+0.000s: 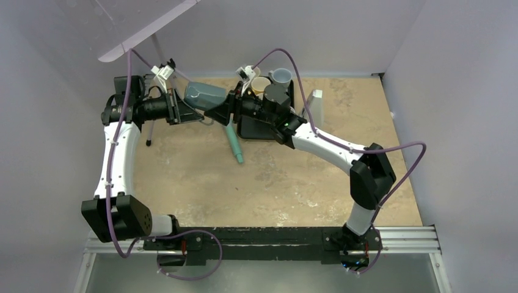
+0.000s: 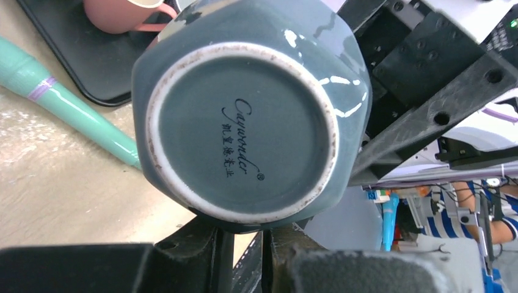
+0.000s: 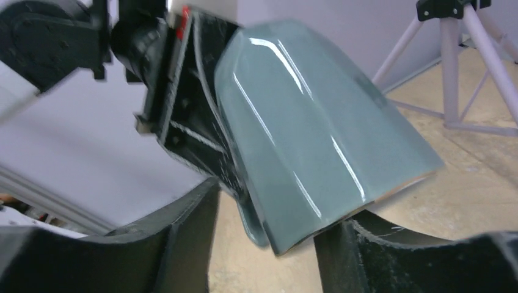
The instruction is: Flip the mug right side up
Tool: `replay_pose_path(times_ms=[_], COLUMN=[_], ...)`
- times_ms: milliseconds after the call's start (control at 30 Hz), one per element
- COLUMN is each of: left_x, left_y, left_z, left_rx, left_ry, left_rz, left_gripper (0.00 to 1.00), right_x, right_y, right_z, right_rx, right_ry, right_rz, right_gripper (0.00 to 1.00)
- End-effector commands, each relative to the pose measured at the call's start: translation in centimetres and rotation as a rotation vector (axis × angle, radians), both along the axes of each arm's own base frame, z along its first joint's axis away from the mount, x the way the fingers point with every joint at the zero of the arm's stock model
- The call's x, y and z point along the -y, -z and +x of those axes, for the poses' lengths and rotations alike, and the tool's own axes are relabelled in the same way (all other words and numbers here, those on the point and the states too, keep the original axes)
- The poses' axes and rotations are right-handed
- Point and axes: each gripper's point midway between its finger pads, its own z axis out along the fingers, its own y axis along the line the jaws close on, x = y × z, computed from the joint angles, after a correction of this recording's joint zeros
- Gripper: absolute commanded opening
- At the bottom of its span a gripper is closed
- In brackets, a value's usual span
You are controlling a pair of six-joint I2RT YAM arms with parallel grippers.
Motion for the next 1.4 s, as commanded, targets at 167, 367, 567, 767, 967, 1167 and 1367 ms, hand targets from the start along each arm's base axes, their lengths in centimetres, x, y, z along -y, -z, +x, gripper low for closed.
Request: replay_pose_path(times_ms=[167, 367, 567, 767, 967, 1167, 1367], left_x=[1.9, -1.2, -7.1, -8.2, -8.0, -8.0, -7.9], left_y=[-0.5, 3.3, 6.8, 8.7, 8.8, 8.9, 9.1], left_z=[-2.1, -1.1, 0.3, 0.3, 0.3, 0.2, 0.3], left_rx=[0.077, 0.032, -0.089, -0.155, -0.152, -0.15, -0.156], left_ry=[0.133, 0.043, -0.139, -0.168, -0.162, -0.16, -0.158], left_rz=[-0.036, 0.257, 0.489, 0.534, 0.529, 0.527, 0.524], left_gripper=[0.0, 0.98, 1.0, 1.0, 1.0, 1.0, 1.0], right_x=[2.1, 5.2, 9.1, 11.7, 11.9, 11.9, 11.2], right_y=[-8.7, -3.5, 4.8, 11.8, 15.6, 17.9, 20.7], right_z=[0.5, 5.8, 8.0, 9.3, 11.3, 11.6, 11.2], right_rx=[0.16, 0.327, 0.482, 0.531, 0.517, 0.492, 0.464], right_ry=[0.069, 0.362, 0.37, 0.22, 0.124, 0.043, -0.047], right_rz=[0.24, -0.189, -0.732, -1.16, -1.373, -1.453, -1.464], right_gripper=[0.0, 0.0, 0.0, 0.0, 0.0, 0.0, 0.0])
